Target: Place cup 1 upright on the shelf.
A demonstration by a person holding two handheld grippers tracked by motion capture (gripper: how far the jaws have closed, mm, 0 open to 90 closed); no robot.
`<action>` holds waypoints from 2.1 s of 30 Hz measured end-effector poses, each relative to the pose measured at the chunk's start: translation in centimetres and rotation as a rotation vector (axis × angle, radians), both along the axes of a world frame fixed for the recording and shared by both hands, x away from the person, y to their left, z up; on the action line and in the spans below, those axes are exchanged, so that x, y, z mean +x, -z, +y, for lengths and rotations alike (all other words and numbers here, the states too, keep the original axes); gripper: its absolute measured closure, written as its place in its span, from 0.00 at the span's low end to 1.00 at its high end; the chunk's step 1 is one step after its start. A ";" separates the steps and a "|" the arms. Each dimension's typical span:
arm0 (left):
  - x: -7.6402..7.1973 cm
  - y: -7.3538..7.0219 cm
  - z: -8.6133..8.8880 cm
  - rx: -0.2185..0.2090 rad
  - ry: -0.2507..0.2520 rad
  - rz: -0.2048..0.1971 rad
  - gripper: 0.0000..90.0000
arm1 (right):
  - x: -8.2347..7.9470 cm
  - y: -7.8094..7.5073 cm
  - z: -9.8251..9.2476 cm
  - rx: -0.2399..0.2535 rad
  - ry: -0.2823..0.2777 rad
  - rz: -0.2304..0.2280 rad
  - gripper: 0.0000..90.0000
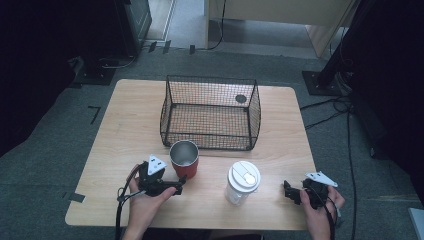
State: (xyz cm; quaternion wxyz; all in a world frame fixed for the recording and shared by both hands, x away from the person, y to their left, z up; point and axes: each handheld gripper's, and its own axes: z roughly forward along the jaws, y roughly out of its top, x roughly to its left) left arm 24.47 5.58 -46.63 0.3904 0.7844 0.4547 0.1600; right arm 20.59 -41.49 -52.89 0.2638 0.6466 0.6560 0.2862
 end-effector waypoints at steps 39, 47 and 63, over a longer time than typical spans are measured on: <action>3.2 -2.0 -4.8 0.086 -0.055 -0.022 0.08 | 0.0 0.0 0.0 0.000 0.000 0.000 0.00; 2.8 -2.4 -4.7 0.068 -0.050 -0.050 0.08 | 0.0 0.0 0.0 0.001 0.000 0.000 0.00; 2.8 -6.1 -4.0 0.007 -0.053 -0.150 0.08 | 0.0 0.0 0.0 0.001 0.000 0.000 0.00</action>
